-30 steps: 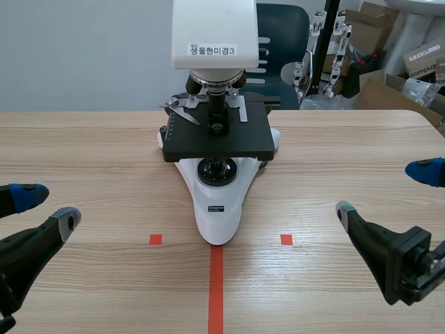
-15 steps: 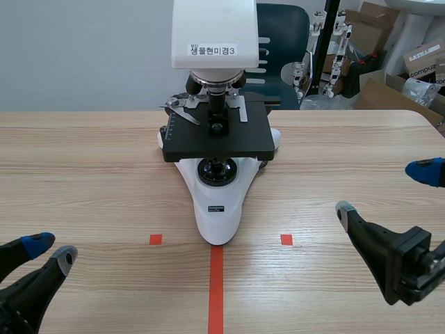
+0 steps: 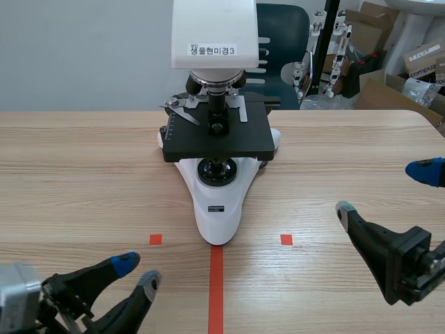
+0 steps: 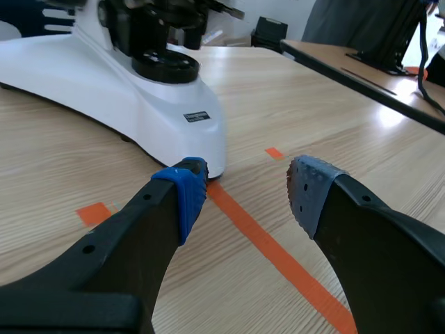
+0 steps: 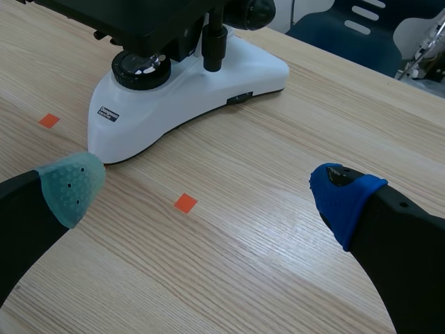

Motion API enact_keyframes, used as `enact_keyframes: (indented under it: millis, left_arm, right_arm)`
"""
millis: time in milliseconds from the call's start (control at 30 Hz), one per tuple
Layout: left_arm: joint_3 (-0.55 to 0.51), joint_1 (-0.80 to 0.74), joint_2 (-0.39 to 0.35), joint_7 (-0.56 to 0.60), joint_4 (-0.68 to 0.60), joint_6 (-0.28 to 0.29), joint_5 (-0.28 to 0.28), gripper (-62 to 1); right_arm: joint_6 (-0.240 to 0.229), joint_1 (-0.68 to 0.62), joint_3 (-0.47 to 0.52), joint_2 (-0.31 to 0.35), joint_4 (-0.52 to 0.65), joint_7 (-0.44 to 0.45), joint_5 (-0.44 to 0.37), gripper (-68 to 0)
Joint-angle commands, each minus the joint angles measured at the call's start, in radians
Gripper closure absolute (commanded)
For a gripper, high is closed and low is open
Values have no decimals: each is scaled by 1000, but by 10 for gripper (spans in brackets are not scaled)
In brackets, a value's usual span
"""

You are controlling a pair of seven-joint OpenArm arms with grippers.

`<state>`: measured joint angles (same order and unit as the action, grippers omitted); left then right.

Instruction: Point at the diaphragm

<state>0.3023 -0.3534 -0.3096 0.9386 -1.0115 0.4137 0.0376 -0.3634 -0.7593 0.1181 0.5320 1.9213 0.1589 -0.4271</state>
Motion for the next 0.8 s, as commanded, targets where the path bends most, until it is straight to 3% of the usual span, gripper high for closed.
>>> enact_keyframes:
  millis: [0,67,500,667,767]
  left_arm:
    - [11,9,21,13,-18,-30,-35,-287]
    - [30,24,40,5,-16,-64,-68,-287]
    - [114,166,68,-106,-16,-91,-56,-287]
    - [114,200,69,-129,-15,-90,9,-287]
    - [114,222,80,-132,2,-97,11,-287]
  right_arm:
    - [-1,11,5,5,10,15,-4,-679]
    - [-1,11,5,5,10,15,-4,-679]
    - [-1,11,5,5,10,16,-4,-679]
    - [-1,11,5,5,10,15,-4,-679]
    - [-1,11,5,5,10,16,-4,-679]
